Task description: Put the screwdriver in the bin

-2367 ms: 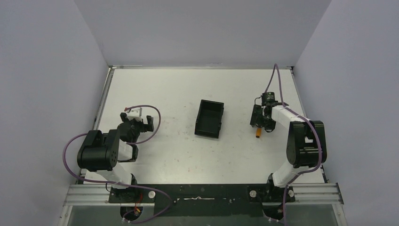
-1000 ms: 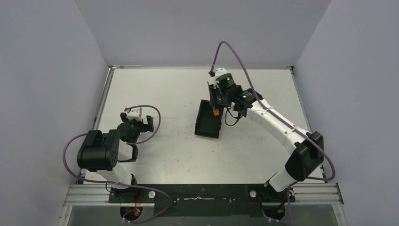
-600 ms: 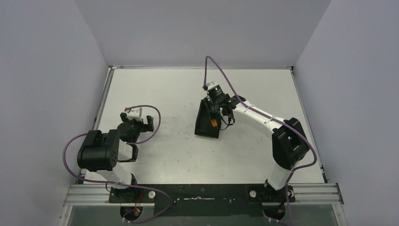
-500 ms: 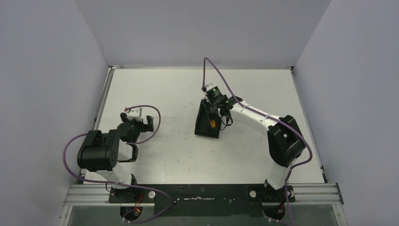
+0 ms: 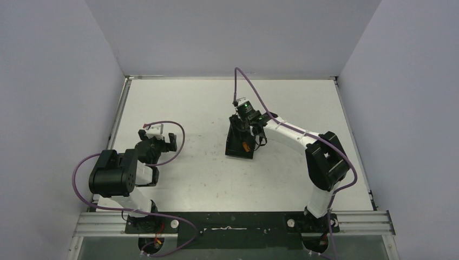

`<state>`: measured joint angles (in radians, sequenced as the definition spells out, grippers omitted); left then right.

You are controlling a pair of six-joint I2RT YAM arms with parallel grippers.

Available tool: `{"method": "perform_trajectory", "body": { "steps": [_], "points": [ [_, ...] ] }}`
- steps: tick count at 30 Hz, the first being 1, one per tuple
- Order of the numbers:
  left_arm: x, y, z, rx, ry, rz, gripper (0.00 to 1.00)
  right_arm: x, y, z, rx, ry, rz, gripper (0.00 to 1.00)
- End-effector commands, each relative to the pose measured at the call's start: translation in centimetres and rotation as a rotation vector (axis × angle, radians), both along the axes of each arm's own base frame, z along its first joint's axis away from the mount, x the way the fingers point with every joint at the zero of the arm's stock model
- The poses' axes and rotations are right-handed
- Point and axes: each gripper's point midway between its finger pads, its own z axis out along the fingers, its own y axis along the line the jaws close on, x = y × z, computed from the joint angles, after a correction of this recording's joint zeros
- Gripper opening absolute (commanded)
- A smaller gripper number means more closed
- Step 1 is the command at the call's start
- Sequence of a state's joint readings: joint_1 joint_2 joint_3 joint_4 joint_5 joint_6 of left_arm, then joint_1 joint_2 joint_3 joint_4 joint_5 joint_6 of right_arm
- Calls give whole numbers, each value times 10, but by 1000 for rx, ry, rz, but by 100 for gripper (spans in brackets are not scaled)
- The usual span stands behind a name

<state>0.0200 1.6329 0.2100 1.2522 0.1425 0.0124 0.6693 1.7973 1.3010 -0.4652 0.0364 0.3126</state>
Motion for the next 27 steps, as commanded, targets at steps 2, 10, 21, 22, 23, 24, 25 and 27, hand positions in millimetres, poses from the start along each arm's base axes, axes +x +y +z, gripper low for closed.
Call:
{"method": "perform_trajectory", "body": {
  "steps": [2, 10, 21, 22, 23, 24, 25, 27],
  "points": [
    [7, -1, 18, 5, -63, -2, 97, 15, 10, 55, 84, -137, -31, 60],
    [7, -1, 18, 5, -63, -3, 97, 13, 1, 123, 162, -286, -34, 100],
    [7, -1, 18, 4, -63, -2, 97, 10, -118, 155, 161, -530, -334, 100],
    [7, -1, 18, 5, -62, -2, 97, 8, -131, 151, 166, -555, -365, 100],
    [7, -1, 18, 5, -62, -2, 97, 5, -142, 148, 167, -582, -394, 100],
    [7, -1, 17, 4, -61, -3, 97, 1, -152, 146, 162, -606, -422, 100],
    [7, -1, 18, 4, -62, -3, 97, -2, -163, 143, 151, -629, -455, 100],
    [7, -1, 18, 3, -61, -3, 97, -9, -181, 137, 133, -663, -513, 100]
  ]
}}
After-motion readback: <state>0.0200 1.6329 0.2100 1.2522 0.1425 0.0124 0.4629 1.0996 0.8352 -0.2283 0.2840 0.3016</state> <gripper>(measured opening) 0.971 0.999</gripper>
